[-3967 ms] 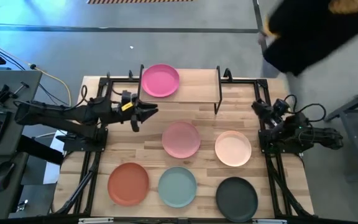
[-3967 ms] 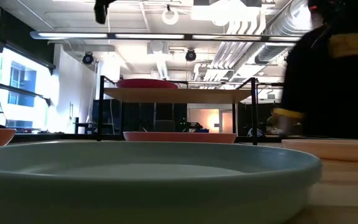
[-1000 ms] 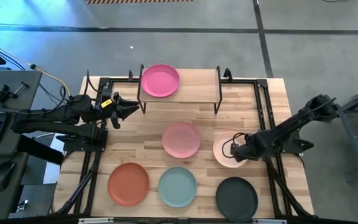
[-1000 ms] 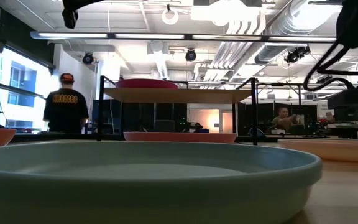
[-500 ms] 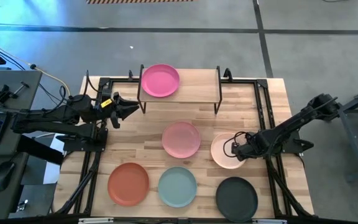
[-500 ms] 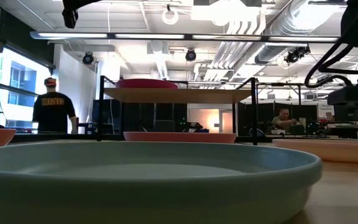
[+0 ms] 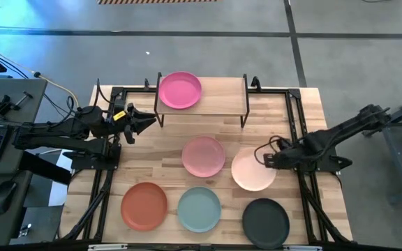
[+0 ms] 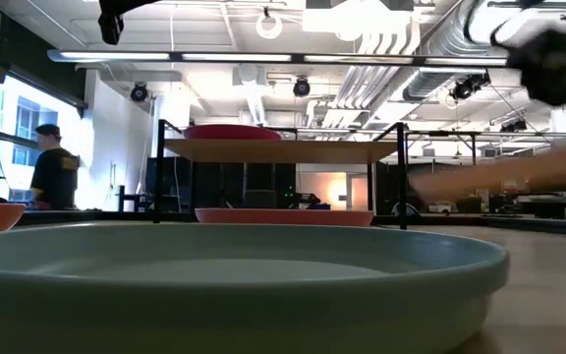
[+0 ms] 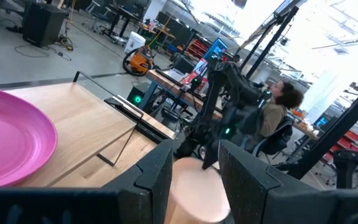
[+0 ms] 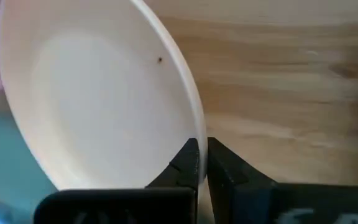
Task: Place and stack plates onto a shelf
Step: Put the white plate on the shelf
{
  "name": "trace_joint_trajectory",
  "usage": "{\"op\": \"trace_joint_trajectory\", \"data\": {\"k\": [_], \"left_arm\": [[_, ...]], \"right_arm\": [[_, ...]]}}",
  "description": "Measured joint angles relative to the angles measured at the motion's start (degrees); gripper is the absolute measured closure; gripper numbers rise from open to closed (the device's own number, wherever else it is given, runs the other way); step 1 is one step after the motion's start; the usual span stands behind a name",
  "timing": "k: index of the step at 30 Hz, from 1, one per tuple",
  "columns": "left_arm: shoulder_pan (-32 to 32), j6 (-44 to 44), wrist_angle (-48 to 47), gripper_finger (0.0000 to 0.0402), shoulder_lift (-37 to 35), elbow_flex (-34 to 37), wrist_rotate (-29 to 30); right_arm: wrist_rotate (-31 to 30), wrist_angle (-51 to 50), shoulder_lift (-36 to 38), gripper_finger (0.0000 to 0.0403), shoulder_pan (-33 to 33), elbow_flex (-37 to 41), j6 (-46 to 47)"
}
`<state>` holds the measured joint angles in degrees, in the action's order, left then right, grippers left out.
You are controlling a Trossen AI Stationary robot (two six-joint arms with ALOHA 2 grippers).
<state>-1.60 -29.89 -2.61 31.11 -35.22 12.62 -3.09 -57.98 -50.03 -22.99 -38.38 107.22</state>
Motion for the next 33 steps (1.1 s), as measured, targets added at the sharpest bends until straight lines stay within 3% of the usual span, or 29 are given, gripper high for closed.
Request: {"op": "trace_joint_trajectory", "data": {"k": [7, 12, 16, 20, 25, 29, 33], "left_arm": [[-0.01, 0.04, 0.04, 0.0282, 0.0, 0.0, 0.15], [0.01, -0.02, 0.13, 0.0282, 0.0, 0.0, 0.17], [-0.01, -0.07, 1.08, 0.0282, 0.0, 0.0, 0.17], [0.01, -0.09, 2.16, 0.0282, 0.0, 0.0, 0.19], [0.01, -0.04, 3.06, 0.0282, 0.0, 0.0, 0.2], [0.0, -1.13, 3.53, 0.0282, 0.0, 0.0, 0.17], [0.01, -3.0, 4.02, 0.0282, 0.0, 0.0, 0.18]], "right_arm": [[-1.7, -1.19, 2.09, 0.0403, 5.13, -11.09, -11.58], [-10.3, -0.37, -4.81, 0.0403, 12.44, -23.99, -22.84], [-11.71, -1.32, -12.56, 0.0403, 22.72, -34.65, -37.05], [-6.44, -3.93, -20.1, 0.0403, 35.03, -41.45, -50.86], [3.95, -4.32, -27.57, 0.0403, 50.63, -43.38, -63.28], [10.75, -3.76, -32.74, 0.0403, 61.41, -43.4, -67.07], [14.98, 2.15, -35.87, 0.0403, 65.89, -43.4, -67.71]]}}
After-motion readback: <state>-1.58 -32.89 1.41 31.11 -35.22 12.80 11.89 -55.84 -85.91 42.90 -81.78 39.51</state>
